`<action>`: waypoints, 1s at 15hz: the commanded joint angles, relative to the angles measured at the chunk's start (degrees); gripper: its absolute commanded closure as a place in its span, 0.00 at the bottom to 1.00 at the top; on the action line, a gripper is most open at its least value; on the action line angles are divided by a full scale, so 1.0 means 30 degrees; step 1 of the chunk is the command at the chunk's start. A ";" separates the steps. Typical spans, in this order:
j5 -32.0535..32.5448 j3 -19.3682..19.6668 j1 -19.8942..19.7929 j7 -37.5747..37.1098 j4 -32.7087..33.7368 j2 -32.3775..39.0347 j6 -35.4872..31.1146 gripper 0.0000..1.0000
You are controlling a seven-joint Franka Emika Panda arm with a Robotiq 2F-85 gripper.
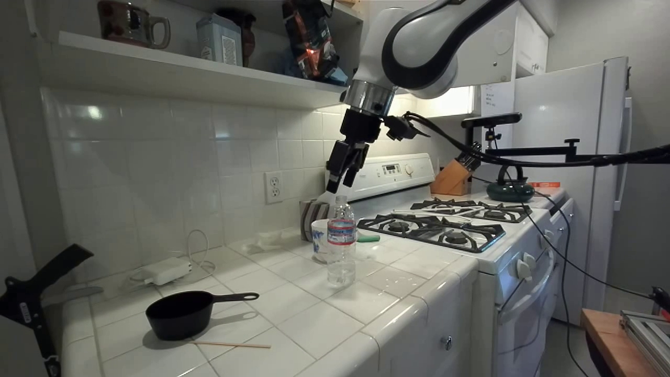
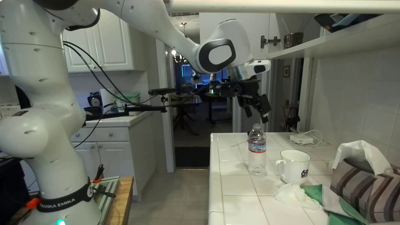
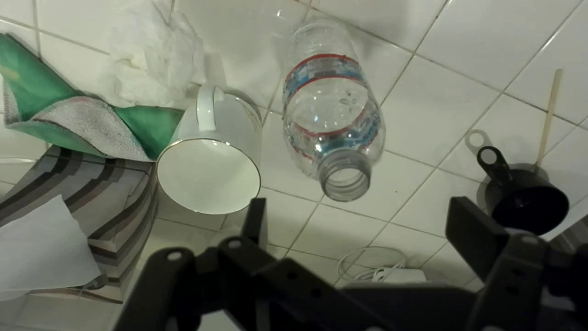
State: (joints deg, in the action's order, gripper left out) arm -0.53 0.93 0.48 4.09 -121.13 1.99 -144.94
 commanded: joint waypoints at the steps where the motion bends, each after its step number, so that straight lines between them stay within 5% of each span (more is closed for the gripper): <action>1: 0.0276 -0.0129 -0.0065 0.0097 0.1111 0.0824 0.1238 0.04; 4: 0.0176 -0.0132 -0.0091 0.0193 0.1451 0.1329 0.1538 0.15; 8: 0.0222 -0.0119 -0.0118 0.0238 0.1741 0.1755 0.1994 0.17; 12: 0.0306 -0.0100 -0.0142 0.0267 0.1891 0.1940 0.2225 0.48; 15: 0.0384 -0.0076 -0.0173 0.0363 0.2001 0.1972 0.2319 0.59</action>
State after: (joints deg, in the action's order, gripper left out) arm -0.49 0.88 0.38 4.47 -117.15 6.94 -139.92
